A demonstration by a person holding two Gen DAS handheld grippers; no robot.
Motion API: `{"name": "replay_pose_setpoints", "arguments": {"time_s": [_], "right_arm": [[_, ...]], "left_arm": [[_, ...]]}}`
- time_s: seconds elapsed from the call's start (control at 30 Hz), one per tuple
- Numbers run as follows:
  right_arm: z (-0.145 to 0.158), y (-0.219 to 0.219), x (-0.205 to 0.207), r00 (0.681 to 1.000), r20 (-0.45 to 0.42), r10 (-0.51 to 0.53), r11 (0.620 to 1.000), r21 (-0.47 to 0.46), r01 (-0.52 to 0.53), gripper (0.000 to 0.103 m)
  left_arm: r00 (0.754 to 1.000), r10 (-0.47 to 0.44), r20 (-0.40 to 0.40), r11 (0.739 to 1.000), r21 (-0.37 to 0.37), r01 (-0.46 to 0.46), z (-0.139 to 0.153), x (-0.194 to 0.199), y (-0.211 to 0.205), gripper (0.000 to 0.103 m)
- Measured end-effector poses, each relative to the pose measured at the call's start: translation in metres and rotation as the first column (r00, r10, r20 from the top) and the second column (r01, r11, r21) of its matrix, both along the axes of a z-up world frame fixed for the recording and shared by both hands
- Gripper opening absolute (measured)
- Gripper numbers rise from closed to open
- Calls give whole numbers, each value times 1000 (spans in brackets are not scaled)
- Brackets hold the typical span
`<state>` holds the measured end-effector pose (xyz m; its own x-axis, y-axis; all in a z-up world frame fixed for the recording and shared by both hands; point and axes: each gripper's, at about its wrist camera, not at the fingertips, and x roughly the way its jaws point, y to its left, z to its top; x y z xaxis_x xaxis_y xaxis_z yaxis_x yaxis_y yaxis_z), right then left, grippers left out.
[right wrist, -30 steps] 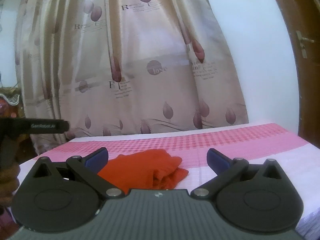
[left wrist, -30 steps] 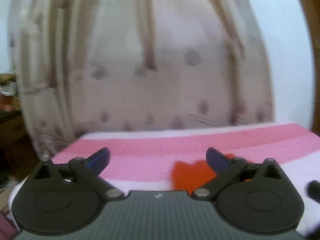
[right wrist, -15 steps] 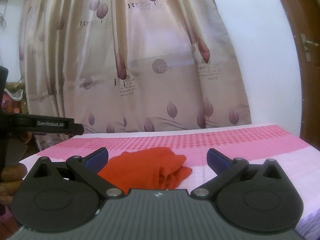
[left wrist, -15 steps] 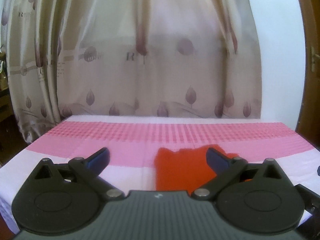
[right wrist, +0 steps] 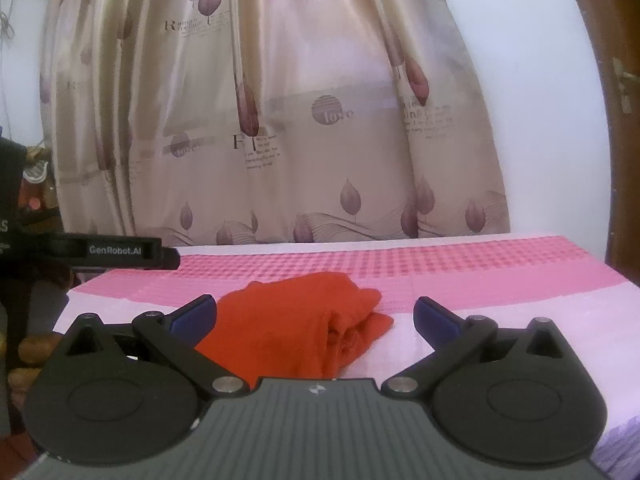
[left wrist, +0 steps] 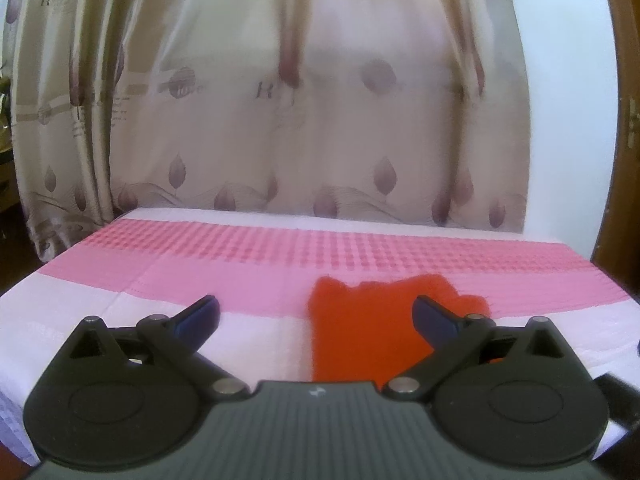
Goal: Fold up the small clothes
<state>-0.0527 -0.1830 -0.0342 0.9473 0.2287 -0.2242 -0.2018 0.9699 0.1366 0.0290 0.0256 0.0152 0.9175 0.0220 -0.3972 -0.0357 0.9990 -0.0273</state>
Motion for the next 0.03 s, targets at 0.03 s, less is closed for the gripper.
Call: {"name": "replay_pose_setpoints", "arguments": {"time_s": [0.03], "right_arm": [[0, 0, 0, 1000, 1, -8, 1000, -1, 8, 103]], "left_arm": [[1000, 0, -15, 1000, 0, 0, -2, 2, 0, 103]]}}
